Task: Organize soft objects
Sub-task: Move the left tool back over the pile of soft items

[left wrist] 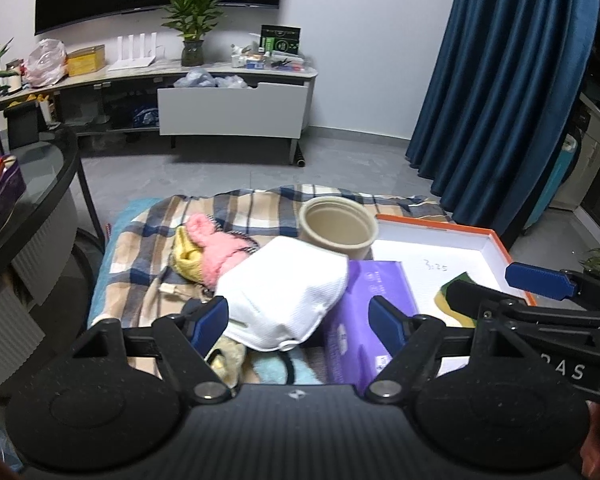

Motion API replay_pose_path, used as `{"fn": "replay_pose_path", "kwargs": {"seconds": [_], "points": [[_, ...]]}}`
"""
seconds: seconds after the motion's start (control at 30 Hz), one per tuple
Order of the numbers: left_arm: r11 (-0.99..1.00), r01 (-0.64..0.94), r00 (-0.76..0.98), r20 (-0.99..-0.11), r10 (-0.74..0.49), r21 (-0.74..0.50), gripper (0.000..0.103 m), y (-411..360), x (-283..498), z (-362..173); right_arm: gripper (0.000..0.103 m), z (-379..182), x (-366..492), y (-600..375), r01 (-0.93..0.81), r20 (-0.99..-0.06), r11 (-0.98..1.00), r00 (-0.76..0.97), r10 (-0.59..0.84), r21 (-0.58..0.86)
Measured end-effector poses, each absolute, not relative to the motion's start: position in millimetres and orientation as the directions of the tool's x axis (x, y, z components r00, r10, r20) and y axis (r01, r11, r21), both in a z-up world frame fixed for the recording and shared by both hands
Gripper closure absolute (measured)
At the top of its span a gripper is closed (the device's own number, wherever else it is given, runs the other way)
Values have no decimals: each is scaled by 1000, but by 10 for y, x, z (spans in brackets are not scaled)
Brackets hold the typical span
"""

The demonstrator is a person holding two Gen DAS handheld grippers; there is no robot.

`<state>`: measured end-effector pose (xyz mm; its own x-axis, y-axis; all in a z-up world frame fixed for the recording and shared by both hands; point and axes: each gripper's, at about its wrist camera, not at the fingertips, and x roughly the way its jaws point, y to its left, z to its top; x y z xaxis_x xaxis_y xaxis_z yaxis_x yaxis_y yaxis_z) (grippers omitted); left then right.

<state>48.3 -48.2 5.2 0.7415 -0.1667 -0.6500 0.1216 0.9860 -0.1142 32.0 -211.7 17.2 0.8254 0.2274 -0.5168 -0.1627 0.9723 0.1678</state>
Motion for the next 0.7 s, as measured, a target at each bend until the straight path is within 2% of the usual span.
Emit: {"fn": "replay_pose_path", "kwargs": {"seconds": [0.3,0.43,0.7], "points": [[989,76,737,-661,-141,-126,24,-226,482,-20,25,100,394,-1846,-210,-534,962,800,272,176],[987,75,733,-663,-152,-143,20,-122,481,-71,25,88,409,-1748,-228,-534,957,795,288,178],[991,18,696,-711,-106,-130,18,105,528,-327,25,28,430,-1745,-234,-543,956,786,294,180]]}}
